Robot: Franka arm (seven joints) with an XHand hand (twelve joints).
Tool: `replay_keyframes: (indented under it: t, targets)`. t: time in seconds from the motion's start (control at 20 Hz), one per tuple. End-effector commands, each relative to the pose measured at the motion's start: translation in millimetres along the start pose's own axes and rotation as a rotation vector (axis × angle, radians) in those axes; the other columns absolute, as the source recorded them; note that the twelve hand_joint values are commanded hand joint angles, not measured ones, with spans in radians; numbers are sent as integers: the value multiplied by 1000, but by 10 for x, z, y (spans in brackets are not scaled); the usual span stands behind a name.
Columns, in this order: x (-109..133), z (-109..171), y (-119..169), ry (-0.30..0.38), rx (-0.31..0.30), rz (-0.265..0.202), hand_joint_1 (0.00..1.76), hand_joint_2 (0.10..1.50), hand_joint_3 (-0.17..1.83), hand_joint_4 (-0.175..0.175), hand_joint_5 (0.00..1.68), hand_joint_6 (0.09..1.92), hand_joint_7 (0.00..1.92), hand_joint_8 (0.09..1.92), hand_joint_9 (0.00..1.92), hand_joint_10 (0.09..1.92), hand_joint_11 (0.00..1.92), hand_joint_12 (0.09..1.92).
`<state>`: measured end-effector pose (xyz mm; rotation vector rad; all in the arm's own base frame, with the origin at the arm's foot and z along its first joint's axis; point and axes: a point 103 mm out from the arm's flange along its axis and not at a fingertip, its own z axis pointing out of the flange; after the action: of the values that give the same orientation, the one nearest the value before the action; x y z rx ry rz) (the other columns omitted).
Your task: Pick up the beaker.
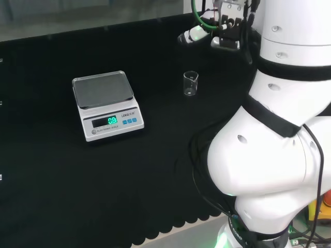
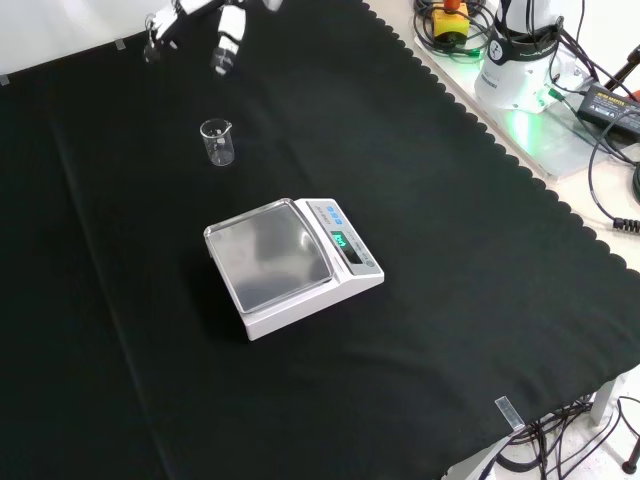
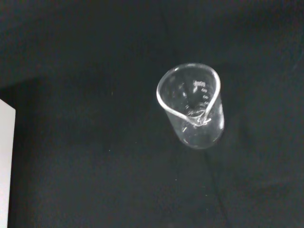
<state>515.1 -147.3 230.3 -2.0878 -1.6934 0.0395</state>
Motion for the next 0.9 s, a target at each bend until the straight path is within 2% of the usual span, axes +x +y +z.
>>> replay_keyframes:
  t: [0.05,0.4,0.9]
  targets:
    - [0,148,225,62,27,-8,465,776,103,-56,306,87,98,794,0,895,147,1514]
    - [-13,316,306,75,63,13,469,778,102,-59,314,87,101,795,0,905,148,1514]
    - [12,619,328,92,122,20,470,780,100,-60,318,87,103,796,0,913,149,1514]
